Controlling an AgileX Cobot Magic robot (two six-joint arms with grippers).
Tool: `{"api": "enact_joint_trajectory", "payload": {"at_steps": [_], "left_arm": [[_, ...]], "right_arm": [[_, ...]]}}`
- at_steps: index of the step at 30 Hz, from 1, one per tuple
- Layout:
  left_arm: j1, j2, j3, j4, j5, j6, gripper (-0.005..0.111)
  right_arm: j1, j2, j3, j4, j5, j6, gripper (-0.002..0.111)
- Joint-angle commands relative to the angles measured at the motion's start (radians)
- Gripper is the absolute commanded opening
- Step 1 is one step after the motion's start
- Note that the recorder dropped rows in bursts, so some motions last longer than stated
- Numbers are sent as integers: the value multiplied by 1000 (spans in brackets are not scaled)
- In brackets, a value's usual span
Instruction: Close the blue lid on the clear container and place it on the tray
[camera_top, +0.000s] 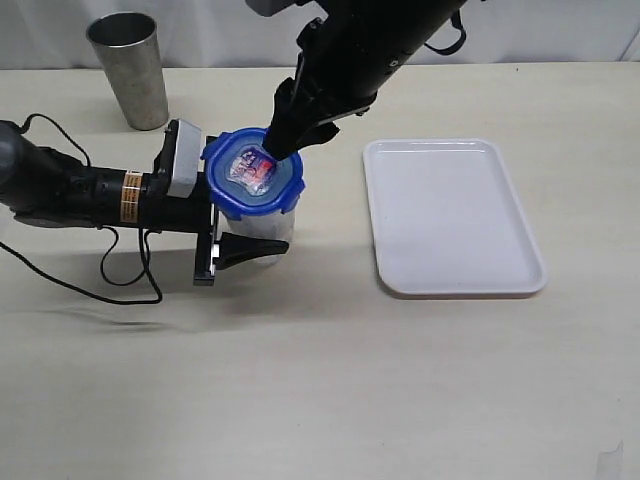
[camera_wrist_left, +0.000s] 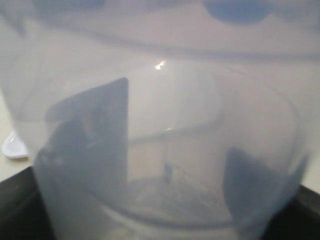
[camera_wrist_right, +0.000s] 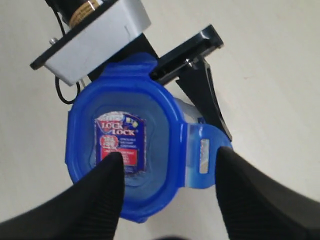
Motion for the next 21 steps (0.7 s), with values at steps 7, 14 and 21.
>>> {"api": "enact_joint_trajectory", "payload": {"at_steps": [7, 14, 21], "left_arm": [[-12, -3, -4, -9, 30, 6, 0], [-12, -3, -4, -9, 30, 6, 0], [-12, -3, -4, -9, 30, 6, 0]], "right_arm": [[31, 52, -2, -10, -30, -37, 48], [46, 62, -2, -135, -24, 36, 48], [46, 99, -2, -58, 72, 14, 49]]}}
